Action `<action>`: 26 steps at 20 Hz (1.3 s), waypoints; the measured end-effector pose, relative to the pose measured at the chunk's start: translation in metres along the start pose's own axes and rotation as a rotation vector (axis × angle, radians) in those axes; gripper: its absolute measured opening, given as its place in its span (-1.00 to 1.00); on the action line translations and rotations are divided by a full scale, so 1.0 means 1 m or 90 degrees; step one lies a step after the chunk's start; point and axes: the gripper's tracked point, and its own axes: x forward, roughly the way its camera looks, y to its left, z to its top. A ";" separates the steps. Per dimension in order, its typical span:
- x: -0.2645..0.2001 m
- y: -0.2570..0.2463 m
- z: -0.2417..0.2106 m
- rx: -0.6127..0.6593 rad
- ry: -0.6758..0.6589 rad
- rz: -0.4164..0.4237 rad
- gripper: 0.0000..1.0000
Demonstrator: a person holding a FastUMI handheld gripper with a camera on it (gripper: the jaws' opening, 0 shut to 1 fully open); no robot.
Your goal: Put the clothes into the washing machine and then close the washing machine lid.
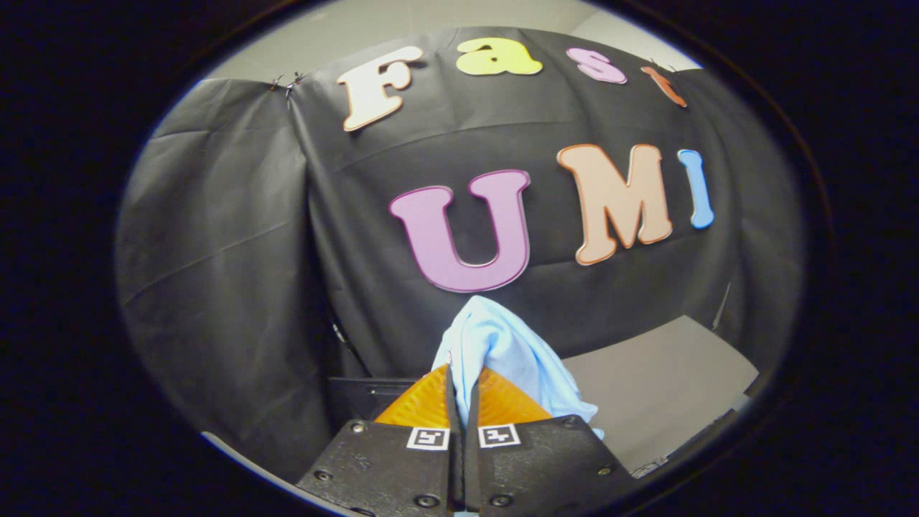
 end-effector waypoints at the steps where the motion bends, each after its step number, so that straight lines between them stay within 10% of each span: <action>1: 0.006 0.009 -0.010 -0.004 0.011 0.007 -0.99; 26: 0.125 0.064 -0.350 -0.007 0.273 0.028 -0.98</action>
